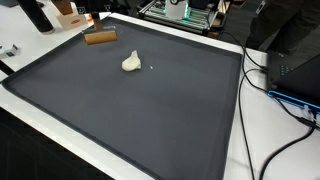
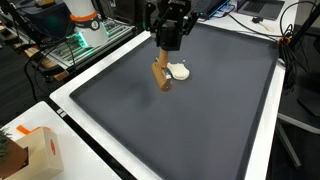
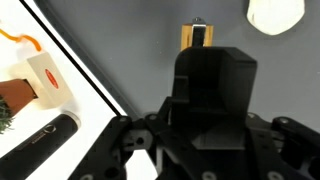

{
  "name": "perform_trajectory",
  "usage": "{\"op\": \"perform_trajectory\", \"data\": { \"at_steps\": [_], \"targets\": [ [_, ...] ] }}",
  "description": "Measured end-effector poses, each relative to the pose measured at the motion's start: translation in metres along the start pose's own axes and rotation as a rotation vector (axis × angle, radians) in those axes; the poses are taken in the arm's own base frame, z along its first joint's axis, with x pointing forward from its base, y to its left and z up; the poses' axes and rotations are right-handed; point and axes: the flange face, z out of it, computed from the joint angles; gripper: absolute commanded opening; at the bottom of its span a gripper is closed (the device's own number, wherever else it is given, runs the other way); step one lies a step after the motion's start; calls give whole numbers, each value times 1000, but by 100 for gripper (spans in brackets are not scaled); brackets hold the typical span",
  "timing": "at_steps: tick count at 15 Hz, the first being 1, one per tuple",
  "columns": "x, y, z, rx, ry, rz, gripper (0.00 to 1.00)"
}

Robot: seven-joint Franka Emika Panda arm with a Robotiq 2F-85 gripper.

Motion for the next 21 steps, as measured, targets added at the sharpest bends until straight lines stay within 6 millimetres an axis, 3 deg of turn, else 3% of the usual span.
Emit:
{"op": "perform_trajectory", "data": {
  "at_steps": [4,10,21],
  "targets": [
    [-12,-8,11,-113,-6,88,24],
    [-27,-15,19,-188,-57,87,24],
    [-29,-28,33,-220,-80,74,24]
  ]
}}
